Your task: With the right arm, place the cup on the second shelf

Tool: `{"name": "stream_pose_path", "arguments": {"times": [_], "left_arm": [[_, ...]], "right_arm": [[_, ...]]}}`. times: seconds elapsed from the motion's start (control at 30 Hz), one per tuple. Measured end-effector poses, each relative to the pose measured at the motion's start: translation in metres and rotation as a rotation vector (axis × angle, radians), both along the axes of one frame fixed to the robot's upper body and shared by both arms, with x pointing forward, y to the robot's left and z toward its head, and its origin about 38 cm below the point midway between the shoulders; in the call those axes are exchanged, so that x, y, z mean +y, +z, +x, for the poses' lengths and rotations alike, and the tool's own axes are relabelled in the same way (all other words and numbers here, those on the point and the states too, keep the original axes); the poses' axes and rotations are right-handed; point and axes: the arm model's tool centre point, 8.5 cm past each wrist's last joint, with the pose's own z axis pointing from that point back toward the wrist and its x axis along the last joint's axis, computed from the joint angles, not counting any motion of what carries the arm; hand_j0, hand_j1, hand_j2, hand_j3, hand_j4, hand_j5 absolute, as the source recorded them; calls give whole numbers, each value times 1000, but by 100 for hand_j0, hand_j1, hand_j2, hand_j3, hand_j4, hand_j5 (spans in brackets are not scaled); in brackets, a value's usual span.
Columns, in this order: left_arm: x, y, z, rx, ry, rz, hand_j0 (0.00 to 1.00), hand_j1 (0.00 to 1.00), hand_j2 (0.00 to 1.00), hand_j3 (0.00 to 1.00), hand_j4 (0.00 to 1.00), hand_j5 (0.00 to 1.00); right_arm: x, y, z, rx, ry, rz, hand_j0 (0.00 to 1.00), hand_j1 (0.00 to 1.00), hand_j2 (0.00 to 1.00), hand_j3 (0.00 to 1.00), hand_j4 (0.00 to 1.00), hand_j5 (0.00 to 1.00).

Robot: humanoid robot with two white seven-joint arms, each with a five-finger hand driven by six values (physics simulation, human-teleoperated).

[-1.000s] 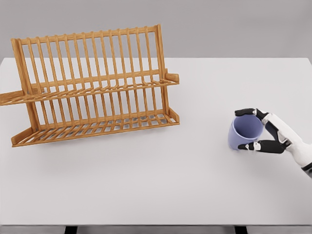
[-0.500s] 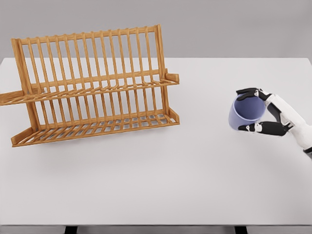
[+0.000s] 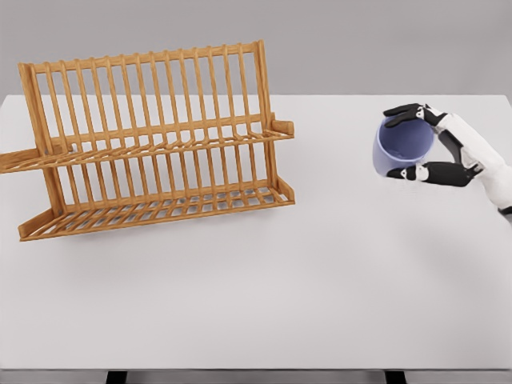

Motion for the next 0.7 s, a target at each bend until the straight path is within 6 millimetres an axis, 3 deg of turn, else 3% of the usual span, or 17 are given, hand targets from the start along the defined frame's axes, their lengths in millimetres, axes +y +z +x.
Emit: {"name": "stream_pose_path", "arguments": {"times": [0.23,0.7], "left_arm": [[0,0,0,0,0,0,100,100,100,100,100,100],[0,0,0,0,0,0,100,100,100,100,100,100]], "right_arm": [[9,-5,1,9,26,-9,59,59,59,59,59,59],[18,21,15,-65,43,1,59,59,59,59,59,59]]}}
